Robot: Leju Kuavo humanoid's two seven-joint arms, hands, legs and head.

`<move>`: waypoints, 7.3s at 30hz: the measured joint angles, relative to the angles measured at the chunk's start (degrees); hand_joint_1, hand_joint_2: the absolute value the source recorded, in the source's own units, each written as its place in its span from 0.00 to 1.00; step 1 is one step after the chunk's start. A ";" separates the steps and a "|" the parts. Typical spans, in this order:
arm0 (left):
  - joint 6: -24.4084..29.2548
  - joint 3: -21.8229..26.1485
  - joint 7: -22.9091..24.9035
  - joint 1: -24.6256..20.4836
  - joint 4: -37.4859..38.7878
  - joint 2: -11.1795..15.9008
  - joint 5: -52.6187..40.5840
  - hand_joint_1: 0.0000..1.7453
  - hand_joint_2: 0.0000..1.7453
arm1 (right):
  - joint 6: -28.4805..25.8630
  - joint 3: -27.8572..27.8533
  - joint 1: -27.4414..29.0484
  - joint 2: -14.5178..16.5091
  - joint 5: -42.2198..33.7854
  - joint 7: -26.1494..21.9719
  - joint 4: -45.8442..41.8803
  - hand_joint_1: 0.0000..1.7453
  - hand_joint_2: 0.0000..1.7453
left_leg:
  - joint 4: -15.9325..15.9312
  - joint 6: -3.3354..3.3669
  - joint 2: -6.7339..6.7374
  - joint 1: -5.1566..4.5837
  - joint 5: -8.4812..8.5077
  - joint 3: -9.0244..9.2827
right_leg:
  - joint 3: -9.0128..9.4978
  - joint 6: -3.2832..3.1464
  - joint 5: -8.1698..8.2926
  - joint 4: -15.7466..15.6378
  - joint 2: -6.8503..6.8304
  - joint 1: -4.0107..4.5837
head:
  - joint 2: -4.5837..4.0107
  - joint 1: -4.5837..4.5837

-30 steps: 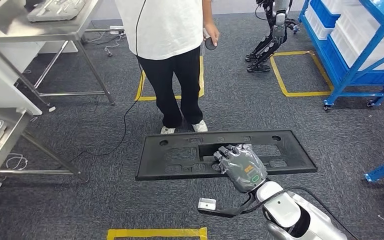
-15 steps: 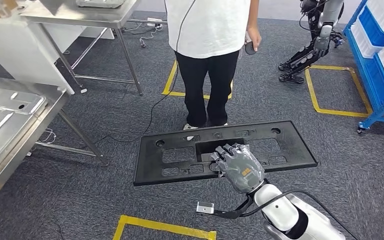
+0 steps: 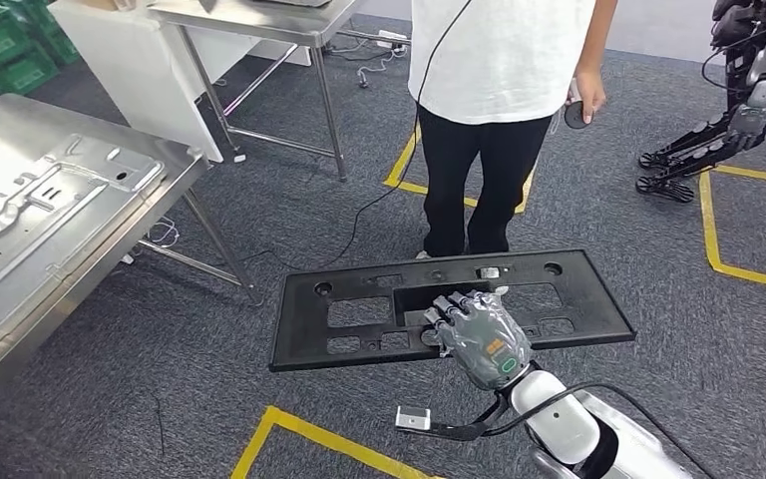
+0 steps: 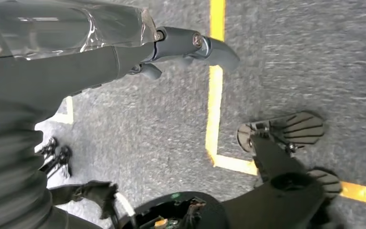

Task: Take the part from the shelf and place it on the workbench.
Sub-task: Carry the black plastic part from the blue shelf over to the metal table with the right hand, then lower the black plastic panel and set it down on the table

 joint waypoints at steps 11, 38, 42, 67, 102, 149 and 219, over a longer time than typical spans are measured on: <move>0.03 0.02 0.11 -0.41 0.01 0.39 -0.37 0.00 1.00 | 0.38 -0.05 0.37 0.01 -0.30 0.10 0.00 0.97 1.00 | -6.03 3.89 8.98 -3.79 2.56 3.56 | 1.85 -0.56 -0.81 -1.17 -7.93 1.41 | -0.01 -0.03; -0.14 -0.03 0.82 -0.40 -0.01 -0.36 -1.41 0.00 1.00 | 1.52 -0.25 0.78 -0.33 -1.92 0.27 0.00 0.97 1.00 | 7.26 2.27 4.60 -1.66 -0.72 -2.98 | 3.24 -0.02 -1.92 -1.03 -5.97 1.16 | 0.00 -0.07; -0.14 -0.01 0.87 -0.95 -0.01 0.03 -1.44 0.00 1.00 | 1.68 -0.71 0.67 -0.40 -2.72 0.45 0.01 0.97 1.00 | -5.73 4.45 8.44 -3.75 3.06 3.36 | 4.27 0.12 -2.21 -1.95 -8.57 1.52 | -0.01 -0.09; -0.17 0.02 0.89 0.19 -0.01 -0.48 -0.95 0.00 1.00 | 1.69 -6.19 -1.18 -3.57 -3.77 2.63 0.00 0.97 1.00 | 13.70 0.40 3.32 -0.11 -5.42 -5.68 | 1.36 -0.56 -0.01 -1.19 -4.64 0.14 | 0.00 -0.07; -0.40 0.15 4.23 1.05 -0.01 -0.60 0.14 0.00 1.00 | 5.04 -3.16 1.99 -0.34 -8.62 0.57 0.07 0.97 1.00 | -4.56 2.64 3.90 -1.14 1.04 4.17 | 1.77 -0.30 0.78 -2.22 -2.25 0.54 | 0.00 -0.01; -0.09 1.10 3.21 1.68 0.01 -0.98 0.05 0.00 1.00 | 10.62 5.33 -5.46 1.97 -4.85 -2.19 0.15 0.97 1.00 | -7.19 3.19 2.97 -2.11 -0.48 8.55 | 0.39 -0.35 2.23 -2.01 -2.05 1.64 | 0.00 0.02; 0.69 1.33 3.87 1.69 0.12 -0.46 0.51 0.00 1.00 | 8.57 1.40 -4.57 -1.25 -0.97 1.24 -1.93 0.97 1.00 | 13.60 0.14 3.72 0.40 -9.94 -2.29 | 2.69 -0.35 -0.29 -2.43 -1.45 -0.07 | 0.00 0.03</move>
